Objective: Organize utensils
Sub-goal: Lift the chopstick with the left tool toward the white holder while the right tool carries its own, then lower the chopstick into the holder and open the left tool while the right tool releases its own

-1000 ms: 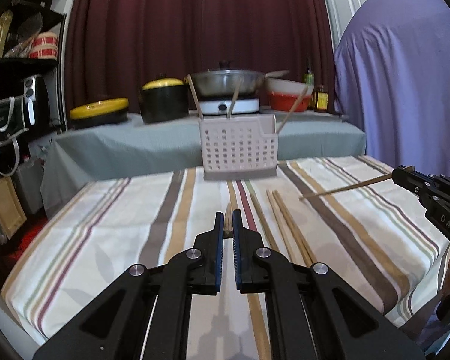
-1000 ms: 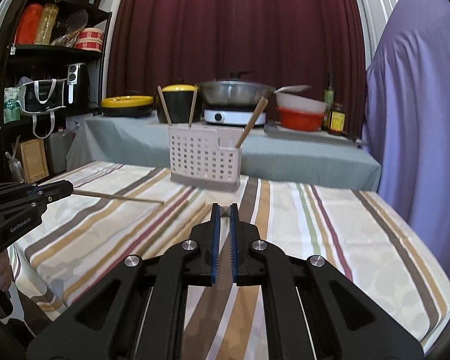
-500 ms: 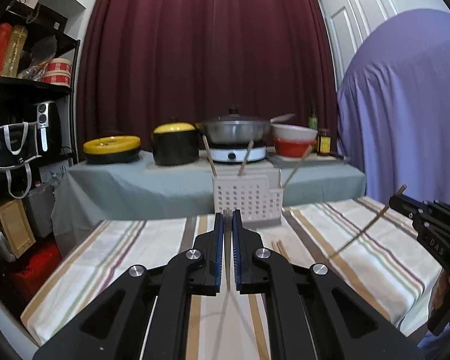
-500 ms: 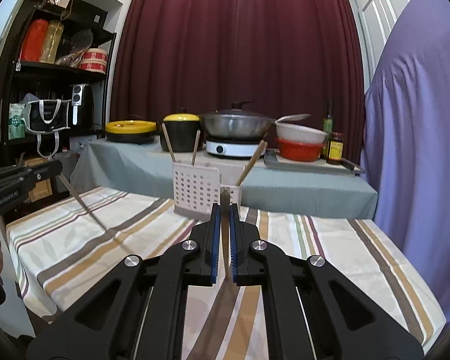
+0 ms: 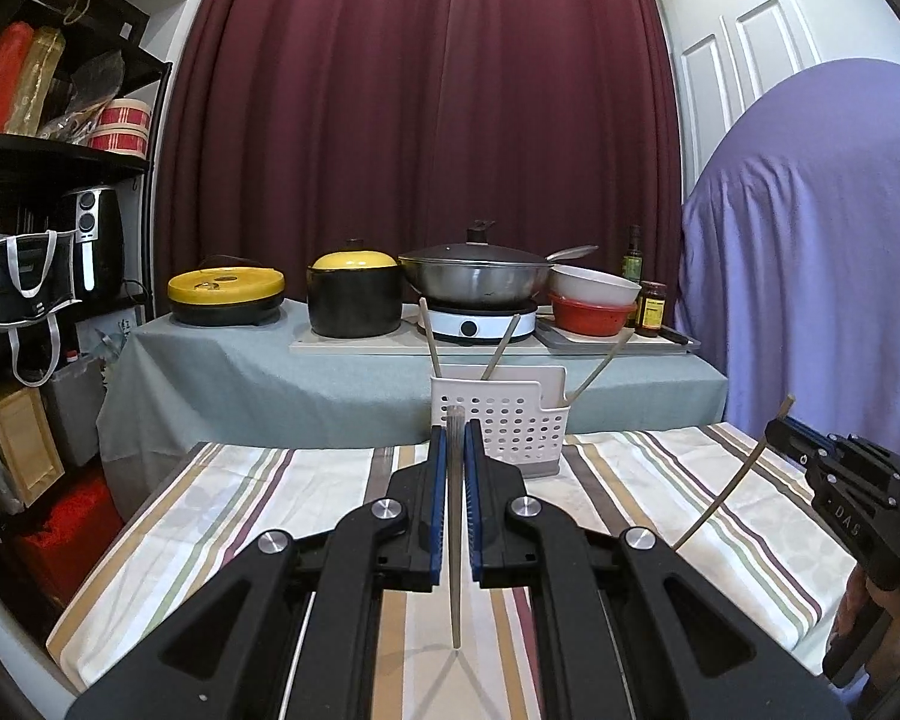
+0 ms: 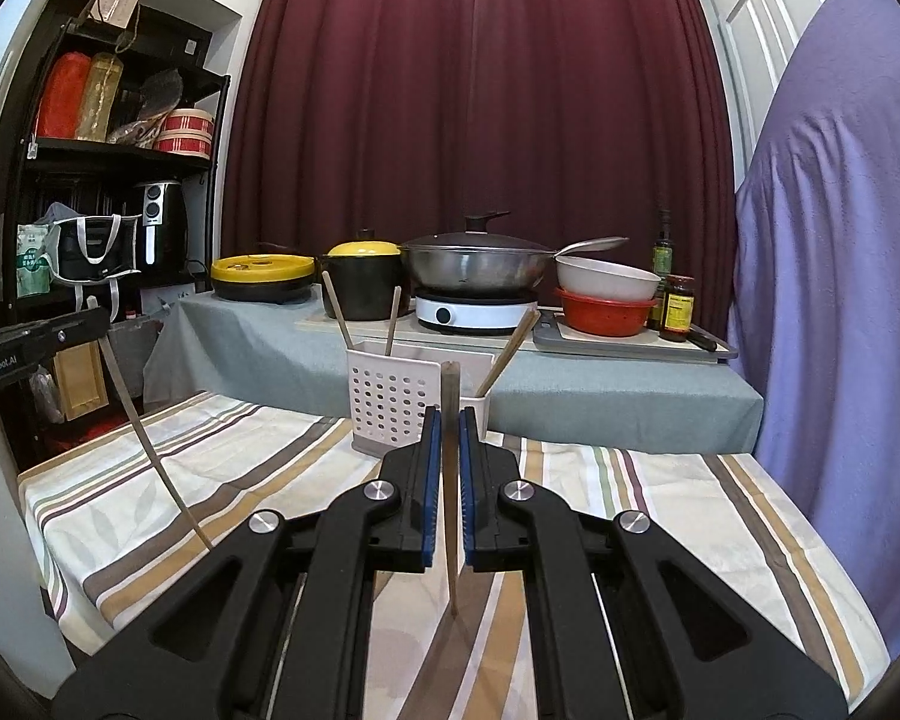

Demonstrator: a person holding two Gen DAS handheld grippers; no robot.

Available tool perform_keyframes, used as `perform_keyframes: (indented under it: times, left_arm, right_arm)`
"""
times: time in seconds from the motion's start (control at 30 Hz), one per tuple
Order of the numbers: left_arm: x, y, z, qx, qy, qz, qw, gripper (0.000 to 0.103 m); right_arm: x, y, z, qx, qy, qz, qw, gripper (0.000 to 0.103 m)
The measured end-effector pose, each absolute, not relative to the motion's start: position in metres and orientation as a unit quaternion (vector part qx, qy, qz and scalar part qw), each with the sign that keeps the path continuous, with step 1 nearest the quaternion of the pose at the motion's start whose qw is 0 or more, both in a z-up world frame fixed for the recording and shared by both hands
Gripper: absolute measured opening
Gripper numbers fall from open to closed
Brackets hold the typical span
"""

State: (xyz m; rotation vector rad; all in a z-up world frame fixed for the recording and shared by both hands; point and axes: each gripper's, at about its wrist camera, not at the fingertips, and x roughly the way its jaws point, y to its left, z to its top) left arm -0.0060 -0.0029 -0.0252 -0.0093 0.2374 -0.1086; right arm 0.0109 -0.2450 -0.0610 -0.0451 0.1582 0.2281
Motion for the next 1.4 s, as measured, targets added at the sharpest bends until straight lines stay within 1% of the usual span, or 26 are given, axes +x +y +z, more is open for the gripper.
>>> perform_keyframes:
  times: [0.2, 0.43, 0.73, 0.97, 1.2, 1.4]
  left_arm:
    - [0.003, 0.002, -0.019, -0.010, 0.117, -0.058, 0.991, 0.006]
    - [0.024, 0.010, -0.001, -0.023, 0.099, -0.061, 0.993, 0.006]
    - [0.075, 0.014, 0.037, -0.033, 0.045, -0.066, 0.996, 0.006]
    - [0.124, 0.012, 0.067, -0.046, 0.010, -0.075, 0.996, 0.006]
    - [0.174, 0.007, 0.081, -0.047, -0.002, -0.071, 0.996, 0.006]
    - [0.207, 0.006, 0.058, -0.046, 0.029, -0.068, 0.996, 0.006]
  right_arm:
    - [0.023, -0.245, -0.051, -0.017, 0.078, 0.123, 0.989, 0.006]
    - [0.045, -0.242, -0.027, -0.013, 0.055, 0.135, 0.989, 0.006]
    - [0.098, -0.235, 0.019, -0.015, -0.009, 0.146, 0.989, 0.006]
    - [0.156, -0.233, 0.042, -0.003, -0.035, 0.151, 0.988, 0.006]
    - [0.204, -0.230, 0.049, -0.001, -0.037, 0.151, 0.988, 0.006]
    - [0.239, -0.225, 0.029, 0.005, -0.014, 0.154, 0.988, 0.006]
